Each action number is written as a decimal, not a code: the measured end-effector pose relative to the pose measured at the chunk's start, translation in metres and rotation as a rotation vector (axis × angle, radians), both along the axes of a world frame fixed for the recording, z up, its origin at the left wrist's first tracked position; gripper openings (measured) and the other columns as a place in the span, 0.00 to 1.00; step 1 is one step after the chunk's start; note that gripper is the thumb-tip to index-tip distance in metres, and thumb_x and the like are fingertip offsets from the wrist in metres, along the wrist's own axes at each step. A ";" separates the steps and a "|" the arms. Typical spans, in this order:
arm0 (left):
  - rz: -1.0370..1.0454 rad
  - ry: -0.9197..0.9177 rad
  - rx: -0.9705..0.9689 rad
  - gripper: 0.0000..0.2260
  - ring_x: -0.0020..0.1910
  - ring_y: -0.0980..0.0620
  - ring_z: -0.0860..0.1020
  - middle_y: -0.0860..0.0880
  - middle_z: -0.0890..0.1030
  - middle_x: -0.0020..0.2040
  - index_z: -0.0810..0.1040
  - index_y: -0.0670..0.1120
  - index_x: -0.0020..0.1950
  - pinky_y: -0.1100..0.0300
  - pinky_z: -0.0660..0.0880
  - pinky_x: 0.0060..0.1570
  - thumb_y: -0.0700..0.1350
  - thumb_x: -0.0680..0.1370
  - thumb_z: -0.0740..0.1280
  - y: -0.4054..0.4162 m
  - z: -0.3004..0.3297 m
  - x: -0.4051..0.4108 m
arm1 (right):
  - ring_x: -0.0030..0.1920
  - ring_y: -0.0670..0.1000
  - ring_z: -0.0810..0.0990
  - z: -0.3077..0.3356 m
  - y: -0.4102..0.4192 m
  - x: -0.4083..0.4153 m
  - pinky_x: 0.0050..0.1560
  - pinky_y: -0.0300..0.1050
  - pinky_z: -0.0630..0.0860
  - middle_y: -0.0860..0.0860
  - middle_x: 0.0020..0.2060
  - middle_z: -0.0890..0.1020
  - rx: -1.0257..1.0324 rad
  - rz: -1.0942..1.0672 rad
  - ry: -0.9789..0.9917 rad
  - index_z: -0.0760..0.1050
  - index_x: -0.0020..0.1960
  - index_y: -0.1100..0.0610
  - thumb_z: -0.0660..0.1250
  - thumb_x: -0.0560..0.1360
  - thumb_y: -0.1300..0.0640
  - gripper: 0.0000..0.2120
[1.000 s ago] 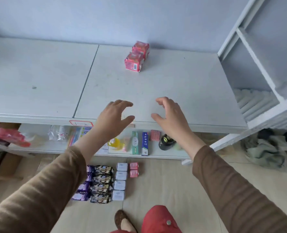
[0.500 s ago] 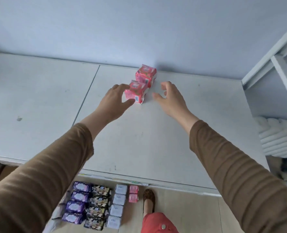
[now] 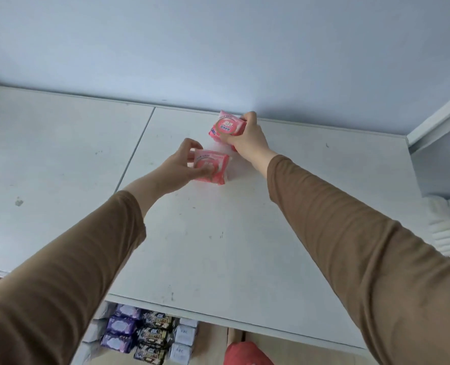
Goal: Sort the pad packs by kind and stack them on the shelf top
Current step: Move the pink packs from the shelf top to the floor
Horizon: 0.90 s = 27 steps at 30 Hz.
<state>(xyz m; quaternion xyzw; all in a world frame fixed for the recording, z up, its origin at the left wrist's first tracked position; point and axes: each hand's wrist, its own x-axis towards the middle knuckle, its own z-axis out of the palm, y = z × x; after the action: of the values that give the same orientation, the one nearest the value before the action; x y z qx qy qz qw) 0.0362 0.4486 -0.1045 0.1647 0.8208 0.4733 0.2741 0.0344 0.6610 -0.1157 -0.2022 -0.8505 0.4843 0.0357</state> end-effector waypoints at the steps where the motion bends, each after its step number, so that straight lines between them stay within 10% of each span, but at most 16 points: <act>1: -0.005 -0.010 0.014 0.25 0.47 0.56 0.80 0.50 0.80 0.53 0.65 0.49 0.62 0.65 0.76 0.41 0.49 0.73 0.76 -0.004 0.001 0.005 | 0.54 0.56 0.79 -0.002 -0.004 0.004 0.52 0.52 0.80 0.55 0.56 0.75 -0.002 0.014 0.020 0.64 0.58 0.52 0.79 0.66 0.44 0.31; 9: 0.081 0.110 0.077 0.29 0.43 0.66 0.78 0.55 0.79 0.51 0.69 0.53 0.65 0.69 0.75 0.38 0.47 0.70 0.79 -0.059 0.003 0.086 | 0.61 0.52 0.78 0.003 -0.038 0.094 0.61 0.51 0.79 0.56 0.64 0.73 -0.242 -0.054 0.151 0.62 0.70 0.54 0.82 0.65 0.53 0.41; 15: 0.019 0.153 0.159 0.23 0.41 0.65 0.77 0.52 0.78 0.50 0.69 0.48 0.63 0.71 0.74 0.39 0.44 0.73 0.76 -0.125 0.013 0.189 | 0.50 0.47 0.81 0.022 -0.102 0.255 0.46 0.41 0.78 0.51 0.54 0.80 -0.315 -0.157 0.251 0.72 0.64 0.55 0.76 0.72 0.53 0.24; 27: -0.029 -0.167 0.137 0.26 0.43 0.64 0.80 0.47 0.78 0.55 0.67 0.49 0.66 0.68 0.76 0.42 0.44 0.73 0.76 -0.246 -0.055 0.380 | 0.51 0.44 0.82 -0.044 -0.212 0.508 0.46 0.36 0.77 0.50 0.54 0.82 -0.564 -0.286 0.133 0.75 0.64 0.50 0.72 0.74 0.59 0.20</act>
<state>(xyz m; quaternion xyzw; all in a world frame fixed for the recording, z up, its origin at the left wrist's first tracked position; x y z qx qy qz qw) 0.4165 0.2026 -0.1591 0.1549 0.7583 0.5363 0.3367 0.5423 0.4487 -0.1594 -0.2894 -0.6416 0.7031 0.1012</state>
